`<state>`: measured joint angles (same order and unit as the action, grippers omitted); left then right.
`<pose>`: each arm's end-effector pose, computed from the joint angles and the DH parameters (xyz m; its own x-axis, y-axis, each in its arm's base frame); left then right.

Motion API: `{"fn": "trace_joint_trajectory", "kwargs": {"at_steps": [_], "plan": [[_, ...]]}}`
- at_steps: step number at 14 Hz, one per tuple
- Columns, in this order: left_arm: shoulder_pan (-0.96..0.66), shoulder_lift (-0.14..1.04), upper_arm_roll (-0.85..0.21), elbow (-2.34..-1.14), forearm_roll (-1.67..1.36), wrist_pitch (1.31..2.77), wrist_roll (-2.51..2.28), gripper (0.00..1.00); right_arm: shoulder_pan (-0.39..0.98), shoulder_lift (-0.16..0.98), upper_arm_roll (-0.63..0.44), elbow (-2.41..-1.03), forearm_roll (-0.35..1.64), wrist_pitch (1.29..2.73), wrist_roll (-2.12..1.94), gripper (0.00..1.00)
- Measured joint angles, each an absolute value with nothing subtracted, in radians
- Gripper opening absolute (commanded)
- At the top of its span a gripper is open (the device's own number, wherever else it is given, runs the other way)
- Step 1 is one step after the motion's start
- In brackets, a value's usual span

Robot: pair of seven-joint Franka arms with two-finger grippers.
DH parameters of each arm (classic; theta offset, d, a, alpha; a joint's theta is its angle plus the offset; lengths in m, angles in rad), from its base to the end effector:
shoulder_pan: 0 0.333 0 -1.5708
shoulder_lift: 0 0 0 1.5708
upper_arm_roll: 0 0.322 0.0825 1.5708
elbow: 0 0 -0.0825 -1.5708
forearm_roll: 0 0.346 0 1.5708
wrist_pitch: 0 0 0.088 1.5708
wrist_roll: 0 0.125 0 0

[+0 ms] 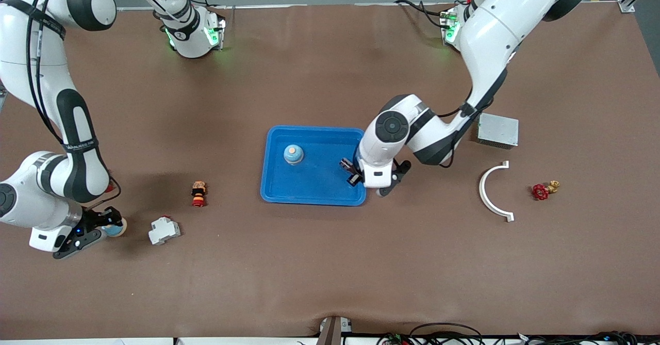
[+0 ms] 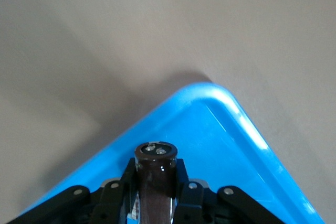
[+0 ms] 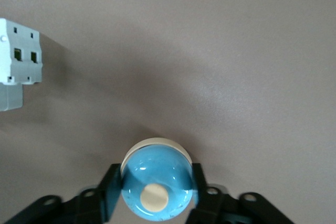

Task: Place electrolytic capacitor and blue bell in tray
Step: 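Lower the capacitor into the tray and open the left gripper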

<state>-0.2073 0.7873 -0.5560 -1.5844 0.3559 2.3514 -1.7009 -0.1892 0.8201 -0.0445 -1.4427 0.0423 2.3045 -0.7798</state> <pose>0.5404 -0.4182 0.2436 0.6571 0.7439 -0.1218 0.7538 -0.6491 0.1025 0.6866 -0.1557 0.2142 0.8605 0.5085 0.0303 0.5077 -0.8610 0.0299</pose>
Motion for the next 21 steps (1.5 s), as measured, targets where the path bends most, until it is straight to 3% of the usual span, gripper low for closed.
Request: {"fn": "trace_joint_trajectory", "kwargs": {"at_steps": [2,3,4,5,7,8,9,10,13,16,18,21], "plan": [[-0.249,0.821,-0.532,-1.545,0.356,2.357,-1.717,0.0,-0.189,0.818,-0.044,-1.442,0.042,2.306,-0.781,0.0],[-0.279,0.831,-0.501,-1.534,0.356,2.369,-1.727,0.0,-0.189,0.817,-0.044,-1.442,0.042,2.306,-0.782,0.06],[-0.31,0.839,-0.465,-1.528,0.356,2.39,-1.739,0.0,-0.189,0.817,-0.044,-1.442,0.042,2.306,-0.782,0.44],[-0.34,0.847,-0.429,-1.525,0.356,2.412,-1.754,0.0,-0.189,0.816,-0.043,-1.441,0.042,2.305,-0.782,0.68],[-0.37,0.864,-0.393,-1.522,0.356,2.433,-1.768,0.0,-0.19,0.814,-0.043,-1.44,0.043,2.306,-0.782,0.91],[-0.371,0.869,-0.389,-1.521,0.356,2.435,-1.769,0.31,-0.191,0.817,-0.043,-1.44,0.043,2.307,-0.782,1.0],[-0.369,0.87,-0.387,-1.52,0.356,2.435,-1.769,0.83,-0.192,0.823,-0.043,-1.44,0.043,2.312,-0.783,1.0],[-0.368,0.871,-0.385,-1.517,0.356,2.435,-1.769,1.0,-0.195,0.831,-0.043,-1.441,0.043,2.321,-0.783,1.0],[-0.363,0.869,-0.381,-1.503,0.356,2.435,-1.768,1.0,-0.212,0.852,-0.044,-1.441,0.043,2.347,-0.788,1.0],[-0.348,0.847,-0.378,-1.479,0.356,2.435,-1.768,1.0,-0.218,0.853,-0.043,-1.44,0.043,2.349,-0.823,0.26],[-0.309,0.801,-0.378,-1.47,0.357,2.423,-1.753,1.0,-0.218,0.852,-0.041,-1.439,0.043,2.35,-0.83,0.0],[-0.251,0.695,-0.38,-1.465,0.357,2.319,-1.637,1.0,-0.217,0.85,-0.037,-1.437,0.044,2.349,-0.83,0.0]]}}
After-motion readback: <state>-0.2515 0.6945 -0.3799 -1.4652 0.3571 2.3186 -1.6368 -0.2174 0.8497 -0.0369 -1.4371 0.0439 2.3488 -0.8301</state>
